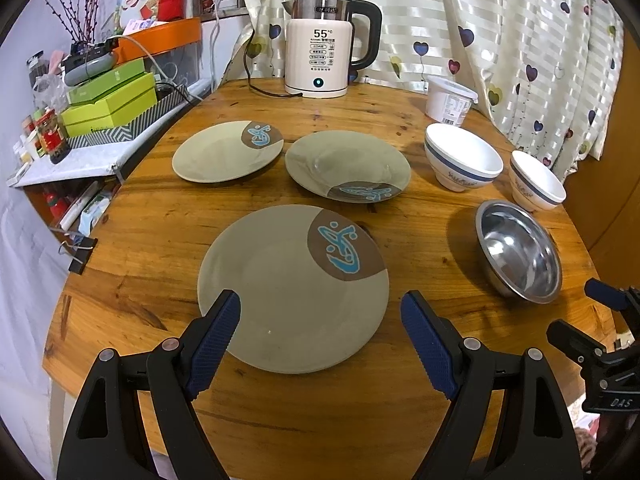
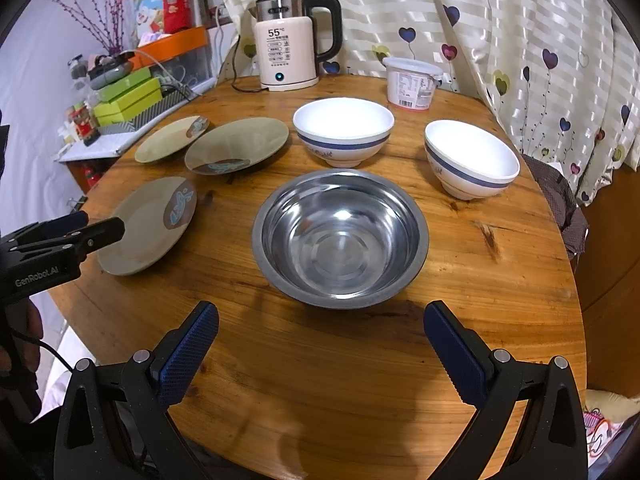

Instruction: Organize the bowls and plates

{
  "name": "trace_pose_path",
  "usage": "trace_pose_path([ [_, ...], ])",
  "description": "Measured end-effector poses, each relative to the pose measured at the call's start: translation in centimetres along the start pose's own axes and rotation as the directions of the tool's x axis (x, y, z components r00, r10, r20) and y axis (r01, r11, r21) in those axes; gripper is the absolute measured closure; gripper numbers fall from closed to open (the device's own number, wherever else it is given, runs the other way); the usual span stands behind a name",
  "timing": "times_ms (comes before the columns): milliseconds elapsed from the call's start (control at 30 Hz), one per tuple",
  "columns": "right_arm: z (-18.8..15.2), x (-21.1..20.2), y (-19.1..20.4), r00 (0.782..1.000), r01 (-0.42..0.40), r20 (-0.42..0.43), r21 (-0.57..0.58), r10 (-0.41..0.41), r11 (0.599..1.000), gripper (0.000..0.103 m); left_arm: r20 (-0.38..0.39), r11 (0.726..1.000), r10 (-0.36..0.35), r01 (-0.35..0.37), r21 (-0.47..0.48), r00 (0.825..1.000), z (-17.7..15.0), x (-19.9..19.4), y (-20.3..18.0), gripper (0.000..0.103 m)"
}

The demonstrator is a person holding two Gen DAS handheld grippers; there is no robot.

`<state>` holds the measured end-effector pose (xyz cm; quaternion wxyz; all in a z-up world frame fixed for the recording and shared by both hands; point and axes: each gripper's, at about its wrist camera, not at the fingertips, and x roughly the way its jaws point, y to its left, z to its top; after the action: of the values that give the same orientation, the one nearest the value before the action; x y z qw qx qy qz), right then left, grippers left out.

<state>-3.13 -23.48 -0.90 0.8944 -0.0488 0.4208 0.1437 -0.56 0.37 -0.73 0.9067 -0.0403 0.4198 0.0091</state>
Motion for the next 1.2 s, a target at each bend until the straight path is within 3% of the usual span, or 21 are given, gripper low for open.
trace_pose_path([
  [533, 0.40, -0.19, 0.30, 1.000, -0.023, 0.012, 0.006, 0.023, 1.000, 0.000, -0.013, 0.999, -0.002, 0.002, 0.037, 1.000, -0.20, 0.17, -0.50, 0.020],
  [733, 0.49, -0.25, 0.55, 0.999, -0.033, 0.010, 0.000, 0.033, 0.999, 0.000, -0.027, 0.999, -0.035, 0.036, 0.027, 0.999, -0.30, 0.32, -0.31, 0.020],
  [1200, 0.52, -0.36, 0.75, 0.999, -0.032, 0.010, -0.008, 0.032, 0.999, 0.000, -0.032, 0.999, -0.035, 0.036, 0.008, 0.999, -0.48, 0.29, -0.06, 0.020],
])
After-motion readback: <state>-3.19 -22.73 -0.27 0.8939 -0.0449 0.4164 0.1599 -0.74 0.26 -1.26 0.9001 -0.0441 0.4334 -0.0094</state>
